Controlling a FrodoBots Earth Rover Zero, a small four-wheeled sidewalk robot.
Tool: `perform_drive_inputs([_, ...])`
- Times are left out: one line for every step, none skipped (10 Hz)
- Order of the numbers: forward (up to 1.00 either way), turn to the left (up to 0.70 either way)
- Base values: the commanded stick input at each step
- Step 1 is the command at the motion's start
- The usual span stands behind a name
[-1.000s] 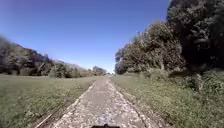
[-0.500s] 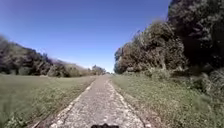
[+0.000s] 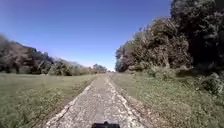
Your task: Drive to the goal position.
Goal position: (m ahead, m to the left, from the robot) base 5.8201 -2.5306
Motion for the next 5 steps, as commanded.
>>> perform_drive_inputs([0.5, 0.0])
perform_drive_inputs([0.5, 0.0])
perform_drive_inputs([0.5, 0.0])
perform_drive_inputs([0.5, 0.0])
perform_drive_inputs([0.5, 0.0])
